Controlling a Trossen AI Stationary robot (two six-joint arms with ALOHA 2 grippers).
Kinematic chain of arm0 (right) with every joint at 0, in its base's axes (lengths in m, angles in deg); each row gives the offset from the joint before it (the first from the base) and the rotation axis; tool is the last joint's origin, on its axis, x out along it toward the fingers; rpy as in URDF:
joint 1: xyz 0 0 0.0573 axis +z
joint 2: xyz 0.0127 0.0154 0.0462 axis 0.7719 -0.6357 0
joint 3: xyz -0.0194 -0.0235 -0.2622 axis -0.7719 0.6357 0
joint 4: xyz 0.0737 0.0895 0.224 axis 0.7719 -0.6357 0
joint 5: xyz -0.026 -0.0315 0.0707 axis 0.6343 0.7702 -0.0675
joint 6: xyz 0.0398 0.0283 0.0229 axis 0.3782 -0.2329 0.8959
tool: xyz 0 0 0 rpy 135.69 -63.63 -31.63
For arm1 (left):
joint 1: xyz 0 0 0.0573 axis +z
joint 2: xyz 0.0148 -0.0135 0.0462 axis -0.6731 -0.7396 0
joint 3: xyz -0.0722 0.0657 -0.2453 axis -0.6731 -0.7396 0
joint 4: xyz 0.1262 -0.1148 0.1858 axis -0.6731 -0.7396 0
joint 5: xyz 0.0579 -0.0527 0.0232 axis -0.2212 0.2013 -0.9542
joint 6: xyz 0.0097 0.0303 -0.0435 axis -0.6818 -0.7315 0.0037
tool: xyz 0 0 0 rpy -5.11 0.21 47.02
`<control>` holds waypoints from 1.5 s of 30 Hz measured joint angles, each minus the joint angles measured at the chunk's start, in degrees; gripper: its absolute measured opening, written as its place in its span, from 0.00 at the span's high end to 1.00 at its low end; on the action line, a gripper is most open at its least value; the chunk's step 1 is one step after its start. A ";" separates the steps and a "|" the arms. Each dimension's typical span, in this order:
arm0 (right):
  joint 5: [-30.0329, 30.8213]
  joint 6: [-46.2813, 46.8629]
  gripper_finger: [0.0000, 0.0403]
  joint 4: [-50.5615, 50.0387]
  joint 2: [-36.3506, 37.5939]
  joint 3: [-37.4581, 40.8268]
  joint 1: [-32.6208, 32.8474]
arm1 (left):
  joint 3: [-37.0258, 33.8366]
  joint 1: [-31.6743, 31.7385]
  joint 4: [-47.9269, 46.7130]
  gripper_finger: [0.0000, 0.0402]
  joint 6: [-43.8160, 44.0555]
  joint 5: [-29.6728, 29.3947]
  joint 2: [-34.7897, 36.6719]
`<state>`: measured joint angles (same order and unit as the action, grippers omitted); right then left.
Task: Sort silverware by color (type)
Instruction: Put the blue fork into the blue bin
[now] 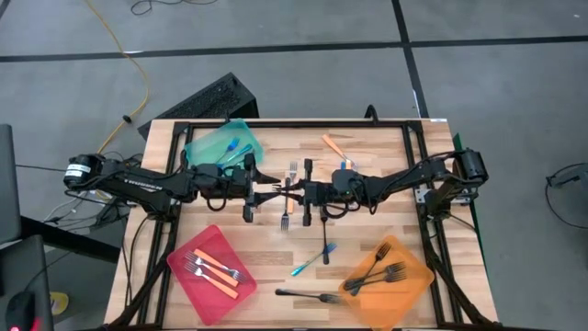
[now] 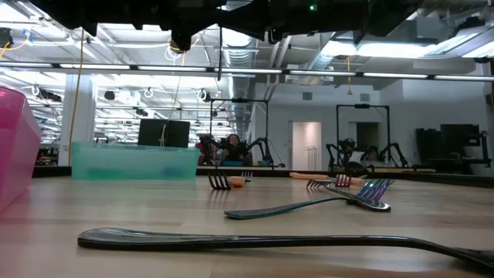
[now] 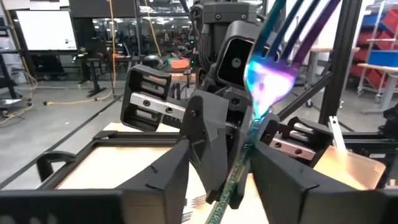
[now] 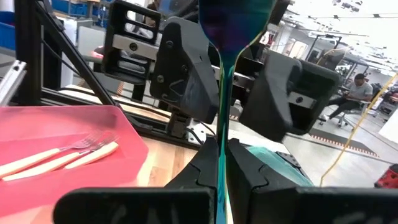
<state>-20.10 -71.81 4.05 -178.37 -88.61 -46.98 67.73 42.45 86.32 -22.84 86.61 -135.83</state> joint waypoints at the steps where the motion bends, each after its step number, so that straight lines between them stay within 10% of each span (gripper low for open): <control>1: 0.06 0.01 0.92 -0.03 0.00 0.00 -0.02 | 0.00 0.00 0.02 0.68 -0.42 0.04 0.00; 9: 0.11 0.79 0.91 -0.15 0.00 0.00 -0.02 | 0.02 -0.03 -0.01 0.97 -3.72 1.70 0.00; 32: -0.10 10.30 0.72 -6.62 0.02 -0.04 -2.62 | 0.02 0.05 -0.25 1.00 -3.77 -5.20 0.00; 45: -0.07 11.16 0.59 -16.29 0.02 -0.04 -2.60 | 0.07 2.76 -7.46 1.00 -1.68 -20.86 0.00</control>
<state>-20.17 -60.65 -12.24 -178.35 -88.65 -49.58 67.80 45.21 78.86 -24.52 65.75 -135.83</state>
